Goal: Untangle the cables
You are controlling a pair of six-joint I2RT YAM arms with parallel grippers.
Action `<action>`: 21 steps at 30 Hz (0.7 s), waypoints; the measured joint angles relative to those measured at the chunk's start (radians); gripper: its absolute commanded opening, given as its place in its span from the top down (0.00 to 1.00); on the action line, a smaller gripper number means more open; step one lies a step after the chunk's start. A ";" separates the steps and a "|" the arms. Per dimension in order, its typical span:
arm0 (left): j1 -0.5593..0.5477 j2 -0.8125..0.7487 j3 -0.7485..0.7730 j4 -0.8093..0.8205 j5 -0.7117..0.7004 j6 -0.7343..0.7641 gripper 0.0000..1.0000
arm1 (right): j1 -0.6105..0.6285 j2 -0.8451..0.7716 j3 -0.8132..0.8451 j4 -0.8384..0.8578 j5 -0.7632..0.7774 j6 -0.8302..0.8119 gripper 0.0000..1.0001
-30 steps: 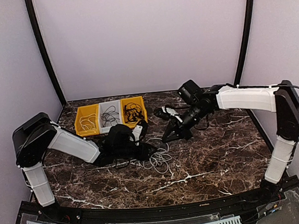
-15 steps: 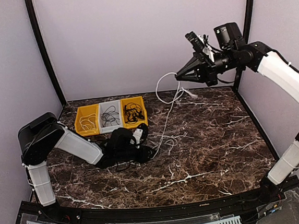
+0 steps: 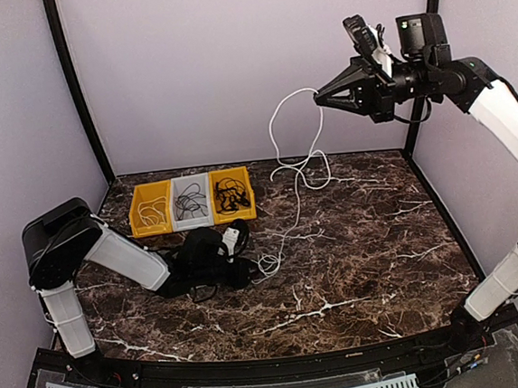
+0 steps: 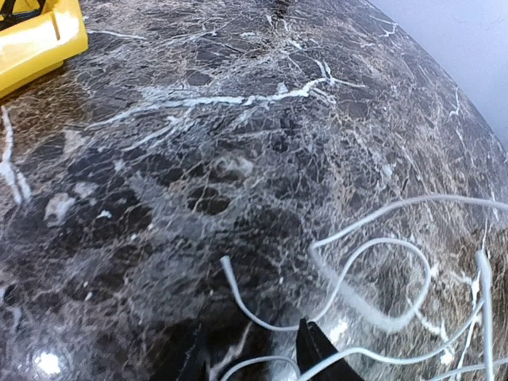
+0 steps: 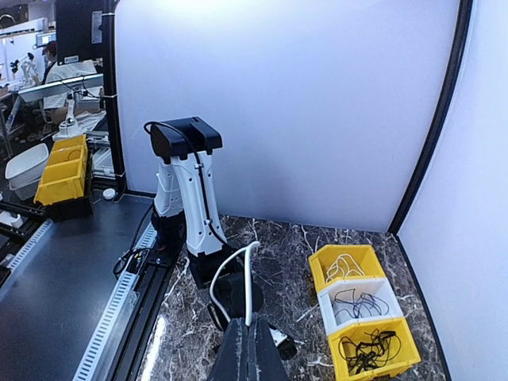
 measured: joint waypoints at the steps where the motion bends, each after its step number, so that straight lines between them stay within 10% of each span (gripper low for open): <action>1: 0.000 -0.025 -0.020 -0.010 -0.010 0.003 0.53 | 0.000 -0.001 -0.016 0.009 0.009 0.007 1.00; 12: 0.000 -0.510 -0.123 -0.111 -0.170 0.068 0.37 | -0.001 -0.006 -0.225 0.063 0.089 0.040 1.00; 21: 0.000 -0.652 -0.156 0.039 0.022 0.167 0.31 | -0.001 -0.007 -0.274 0.126 0.105 0.077 1.00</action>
